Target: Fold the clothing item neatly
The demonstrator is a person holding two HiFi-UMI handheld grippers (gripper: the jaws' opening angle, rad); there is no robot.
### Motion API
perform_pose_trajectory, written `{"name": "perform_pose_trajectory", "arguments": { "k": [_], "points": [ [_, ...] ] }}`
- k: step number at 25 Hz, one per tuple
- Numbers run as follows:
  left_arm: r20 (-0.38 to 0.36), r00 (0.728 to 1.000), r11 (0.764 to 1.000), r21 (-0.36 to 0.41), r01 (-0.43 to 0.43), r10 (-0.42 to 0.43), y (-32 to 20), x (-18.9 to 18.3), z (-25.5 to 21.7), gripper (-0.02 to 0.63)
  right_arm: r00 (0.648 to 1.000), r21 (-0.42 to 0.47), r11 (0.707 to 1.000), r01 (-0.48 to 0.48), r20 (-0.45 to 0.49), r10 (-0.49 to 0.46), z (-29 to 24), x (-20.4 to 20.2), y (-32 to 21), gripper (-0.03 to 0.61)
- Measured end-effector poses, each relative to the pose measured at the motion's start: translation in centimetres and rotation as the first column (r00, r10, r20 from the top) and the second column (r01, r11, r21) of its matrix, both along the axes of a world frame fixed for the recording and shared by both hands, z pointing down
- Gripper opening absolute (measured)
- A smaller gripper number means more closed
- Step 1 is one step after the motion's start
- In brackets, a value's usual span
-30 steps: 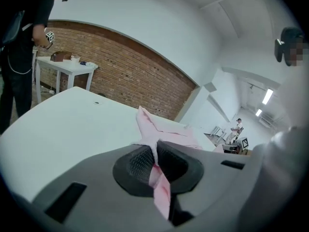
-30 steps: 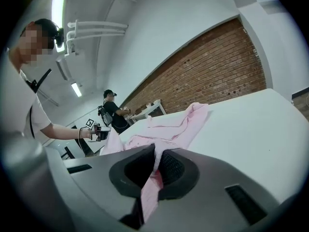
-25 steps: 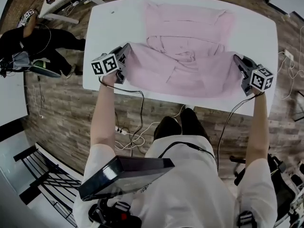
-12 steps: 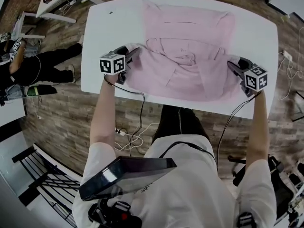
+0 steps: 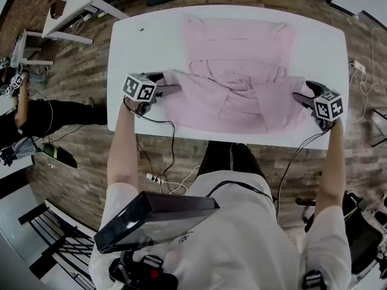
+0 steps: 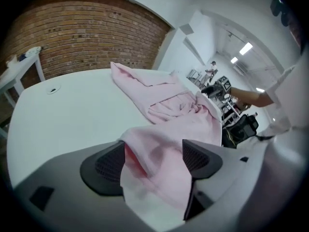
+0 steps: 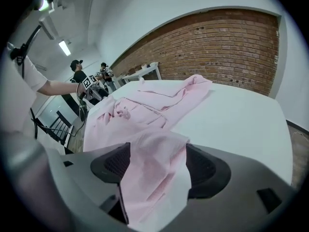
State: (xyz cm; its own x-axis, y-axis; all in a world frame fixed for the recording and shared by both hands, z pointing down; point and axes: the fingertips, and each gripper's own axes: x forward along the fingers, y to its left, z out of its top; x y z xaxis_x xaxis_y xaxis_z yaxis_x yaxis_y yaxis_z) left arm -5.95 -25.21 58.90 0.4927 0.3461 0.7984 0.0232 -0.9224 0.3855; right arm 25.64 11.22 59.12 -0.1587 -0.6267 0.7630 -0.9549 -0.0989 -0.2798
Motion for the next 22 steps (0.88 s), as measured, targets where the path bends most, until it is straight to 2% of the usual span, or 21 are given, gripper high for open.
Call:
{"name": "perform_pose_trajectory", "arguments": {
  "k": [3,10,11,13,15,17,18,20,22],
  "points": [
    [0.033,0.997,0.997,-0.002,-0.074,0.074,-0.5,-1.1,-0.4,0.354,0.999,-0.010,1.000,-0.028,-0.026,0.027,-0.6,0.2,0.8,0.341],
    [-0.085,0.996,1.000,0.001,-0.029,0.029,-1.2,-1.6,-3.3,0.353,0.993,0.080,0.990,-0.114,-0.028,0.117,-3.6,-1.3,1.2,0.339],
    [-0.106,0.994,1.000,-0.002,-0.028,0.027,-1.0,-1.4,-3.9,0.338,0.993,0.093,0.989,-0.113,-0.025,0.116,-4.0,-1.9,1.1,0.339],
    [-0.146,0.989,1.000,0.000,-0.029,0.029,-0.3,-1.1,-4.8,0.260,0.994,0.114,0.988,-0.106,-0.013,0.108,-4.6,-3.3,1.0,0.339],
    [-0.178,0.983,1.000,0.005,-0.030,0.030,0.6,-1.0,-5.5,0.229,0.994,0.135,0.985,-0.106,-0.003,0.108,-5.1,-4.6,1.1,0.325],
    [-0.204,0.979,1.000,0.001,-0.027,0.026,1.6,-1.0,-5.8,0.186,0.994,0.149,0.983,-0.109,0.002,0.110,-5.3,-5.8,1.2,0.228],
    [-0.217,0.976,1.000,-0.001,-0.024,0.024,2.0,-0.9,-6.0,0.163,0.994,0.152,0.983,-0.107,0.004,0.107,-5.3,-6.4,1.2,0.227],
    [-0.241,0.970,1.000,0.002,-0.023,0.022,2.5,-0.4,-6.3,0.109,0.994,0.160,0.981,-0.105,0.005,0.106,-5.3,-7.5,1.0,0.174],
    [-0.258,0.966,1.000,0.011,-0.025,0.027,3.2,-0.2,-6.4,0.065,0.994,0.176,0.978,-0.110,0.007,0.111,-5.5,-8.7,0.7,0.154]
  ]
}}
